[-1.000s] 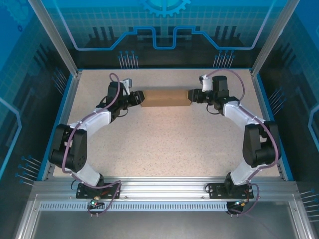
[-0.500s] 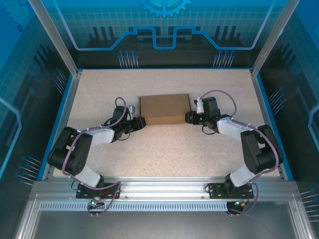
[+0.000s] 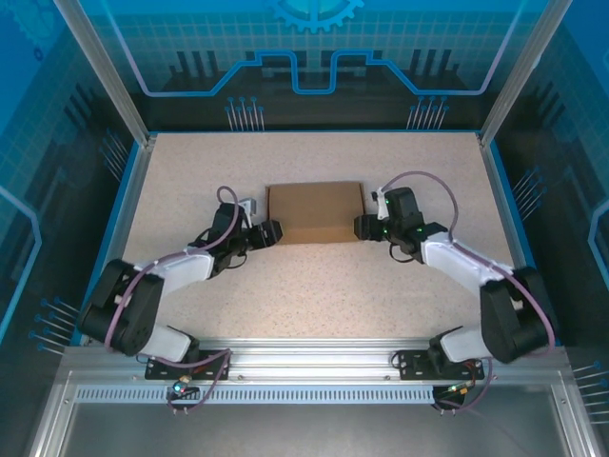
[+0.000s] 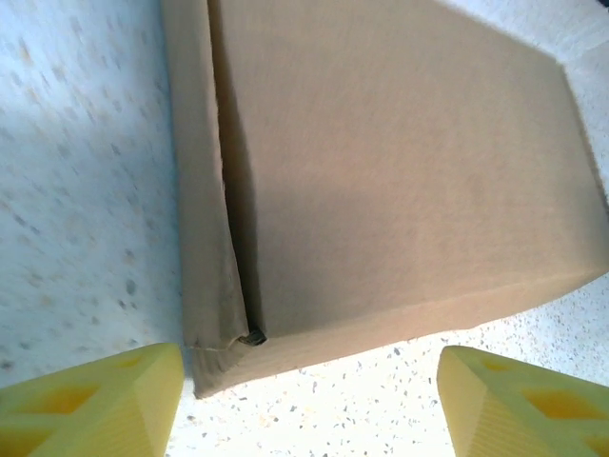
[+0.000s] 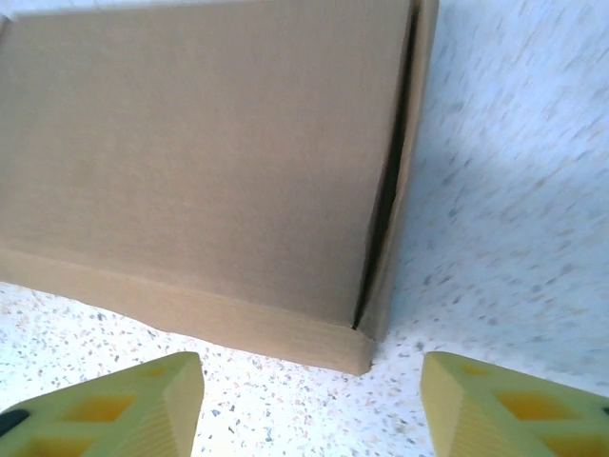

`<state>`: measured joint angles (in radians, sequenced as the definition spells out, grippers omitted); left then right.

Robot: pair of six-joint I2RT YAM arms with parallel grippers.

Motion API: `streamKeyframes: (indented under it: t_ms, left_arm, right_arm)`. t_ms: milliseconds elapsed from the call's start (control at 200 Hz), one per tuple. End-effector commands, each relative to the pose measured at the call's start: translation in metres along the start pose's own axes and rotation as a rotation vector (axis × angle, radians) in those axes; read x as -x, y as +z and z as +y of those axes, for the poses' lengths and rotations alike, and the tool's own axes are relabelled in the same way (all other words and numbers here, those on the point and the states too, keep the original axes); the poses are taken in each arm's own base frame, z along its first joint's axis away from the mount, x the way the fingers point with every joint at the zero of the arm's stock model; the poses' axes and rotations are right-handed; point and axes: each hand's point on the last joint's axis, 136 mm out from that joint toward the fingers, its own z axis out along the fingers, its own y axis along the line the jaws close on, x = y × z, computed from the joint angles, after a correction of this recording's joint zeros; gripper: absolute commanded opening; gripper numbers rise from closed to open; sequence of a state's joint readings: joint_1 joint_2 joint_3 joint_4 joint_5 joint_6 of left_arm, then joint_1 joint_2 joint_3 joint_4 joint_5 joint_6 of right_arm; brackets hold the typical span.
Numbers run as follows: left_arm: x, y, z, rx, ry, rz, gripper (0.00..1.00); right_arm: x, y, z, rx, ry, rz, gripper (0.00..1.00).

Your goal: Fold the paper box

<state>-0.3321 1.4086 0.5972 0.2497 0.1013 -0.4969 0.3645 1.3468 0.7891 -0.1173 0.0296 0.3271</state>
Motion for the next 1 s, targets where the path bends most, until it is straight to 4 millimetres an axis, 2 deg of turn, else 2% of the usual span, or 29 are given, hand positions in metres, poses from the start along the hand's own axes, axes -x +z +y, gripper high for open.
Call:
streamKeyframes:
  t_ms: [0,165,235,380,530,645,765,920,995]
  left_arm:
    - [0.021,-0.025,0.006,0.086,0.097,-0.089,0.76]
    - [0.058,-0.072,0.001,0.145,0.187,-0.261,0.81]
    - [0.072,-0.095,0.001,0.172,0.218,-0.356,0.86]
    - [0.087,-0.132,0.015,0.249,0.254,-0.529,0.98]
    - [0.082,-0.141,0.051,0.370,0.297,-0.587,0.99]
    - [0.082,-0.134,0.083,0.454,0.353,-0.580,0.99]
    - [0.082,-0.118,0.115,0.481,0.308,-0.550,0.99]
    - [0.079,-0.088,0.129,0.420,0.296,-0.505,0.99]
    - [0.084,-0.080,0.126,0.391,0.309,-0.491,0.99]
  right_arm:
    - [0.028,-0.038,-0.004,-0.099,-0.126,-0.086,0.68]
    - [0.056,-0.091,-0.011,-0.207,-0.219,-0.234,0.75]
    - [0.064,-0.110,-0.019,-0.265,-0.227,-0.289,0.84]
    - [0.064,-0.129,-0.041,-0.373,-0.216,-0.365,0.99]
    - [0.042,-0.110,-0.075,-0.466,-0.139,-0.366,1.00]
    - [0.025,-0.085,-0.100,-0.506,-0.131,-0.368,1.00]
    - [0.016,-0.064,-0.115,-0.482,-0.144,-0.397,1.00]
    - [0.012,-0.045,-0.130,-0.468,-0.150,-0.377,1.00]
    - [0.012,-0.039,-0.136,-0.443,-0.138,-0.397,1.00]
